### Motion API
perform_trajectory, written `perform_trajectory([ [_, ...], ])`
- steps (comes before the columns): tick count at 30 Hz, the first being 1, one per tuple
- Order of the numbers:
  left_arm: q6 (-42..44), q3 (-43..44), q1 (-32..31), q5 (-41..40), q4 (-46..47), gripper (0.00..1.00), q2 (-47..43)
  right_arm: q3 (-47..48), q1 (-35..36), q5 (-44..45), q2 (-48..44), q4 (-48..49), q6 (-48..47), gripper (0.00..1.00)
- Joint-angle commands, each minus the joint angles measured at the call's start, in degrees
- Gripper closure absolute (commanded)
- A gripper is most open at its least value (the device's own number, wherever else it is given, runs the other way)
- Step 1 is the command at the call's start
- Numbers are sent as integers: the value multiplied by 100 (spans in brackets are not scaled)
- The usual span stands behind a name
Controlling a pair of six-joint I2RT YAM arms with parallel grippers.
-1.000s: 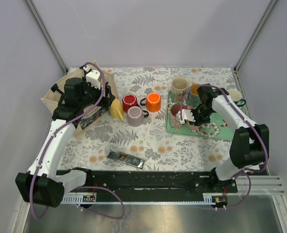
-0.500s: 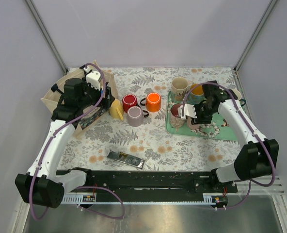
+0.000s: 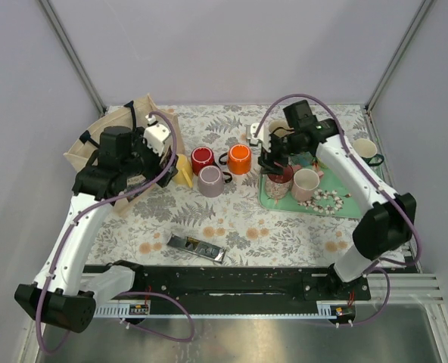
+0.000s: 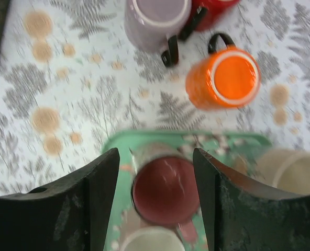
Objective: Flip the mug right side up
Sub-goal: Turn over the cup at the center of the board.
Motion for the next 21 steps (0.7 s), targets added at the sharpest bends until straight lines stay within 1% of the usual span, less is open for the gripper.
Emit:
perform_trajectory([
  [1, 645, 345, -128, 44, -838, 11, -346, 405, 416, -773, 708, 1129, 1363, 33],
  [4, 813, 205, -207, -114, -1085, 11, -574, 757, 750, -554, 1359, 1165, 1259, 34],
  [10, 769, 29, -305, -334, -1139, 10, -804, 1206, 1243, 307, 2432, 1147, 424, 34],
  [12, 725, 29, -304, -334, -1139, 10, -812, 1372, 1269, 466, 2792, 1156, 370, 34],
  [17, 664, 64, -304, -343, -1139, 9, -804, 1777, 1278, 502, 3293, 1112, 405, 34],
  [21, 672, 117, -304, -317, -1147, 9, -742, 2400, 1348, 607, 3751, 788, 362, 35],
])
